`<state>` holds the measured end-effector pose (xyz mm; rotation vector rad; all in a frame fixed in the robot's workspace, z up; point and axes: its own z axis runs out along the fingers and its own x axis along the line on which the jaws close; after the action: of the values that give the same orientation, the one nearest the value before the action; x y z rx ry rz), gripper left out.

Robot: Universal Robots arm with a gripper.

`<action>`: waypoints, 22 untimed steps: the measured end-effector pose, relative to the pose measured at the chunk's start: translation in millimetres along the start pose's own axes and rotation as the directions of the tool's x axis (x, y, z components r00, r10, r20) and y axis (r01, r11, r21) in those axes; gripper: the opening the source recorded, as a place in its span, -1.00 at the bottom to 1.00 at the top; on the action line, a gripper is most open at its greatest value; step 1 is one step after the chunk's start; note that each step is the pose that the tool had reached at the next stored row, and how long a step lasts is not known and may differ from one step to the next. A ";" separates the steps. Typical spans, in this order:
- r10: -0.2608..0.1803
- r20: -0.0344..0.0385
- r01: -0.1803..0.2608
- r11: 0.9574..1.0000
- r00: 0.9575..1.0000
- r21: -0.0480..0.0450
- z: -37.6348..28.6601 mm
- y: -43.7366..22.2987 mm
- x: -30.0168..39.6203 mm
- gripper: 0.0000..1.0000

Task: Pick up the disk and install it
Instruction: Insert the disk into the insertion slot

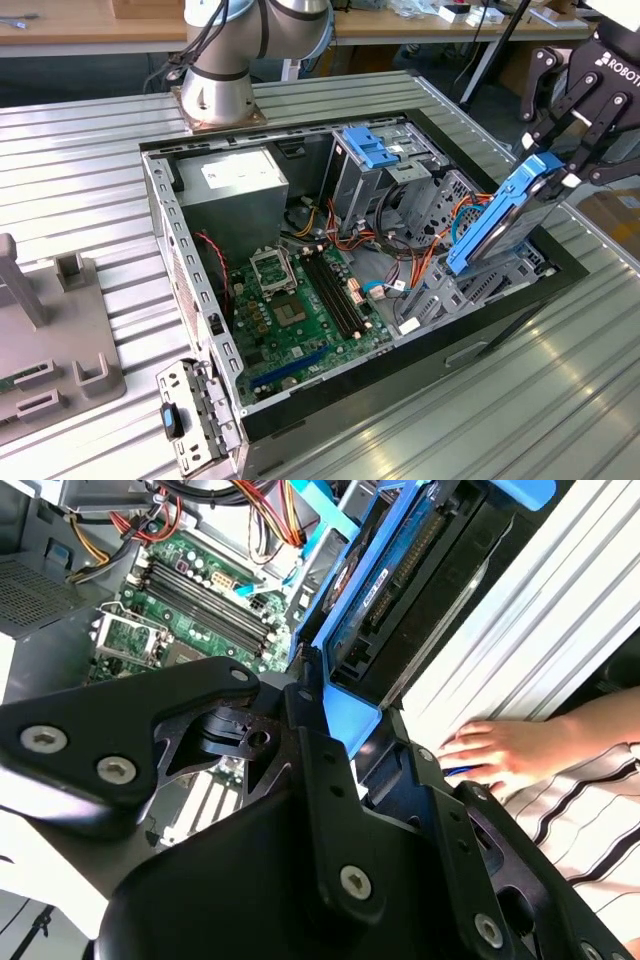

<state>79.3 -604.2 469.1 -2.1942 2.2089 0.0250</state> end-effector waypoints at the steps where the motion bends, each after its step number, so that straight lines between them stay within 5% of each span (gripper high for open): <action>1: 0.000 0.000 0.000 1.000 1.000 0.000 0.4 0.1 -2.0 -0.26; 22: -0.004 0.002 0.004 1.000 1.000 0.004 8.7 0.4 -2.0 -0.26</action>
<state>79.0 -601.9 460.4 -2.1955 2.2015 0.0231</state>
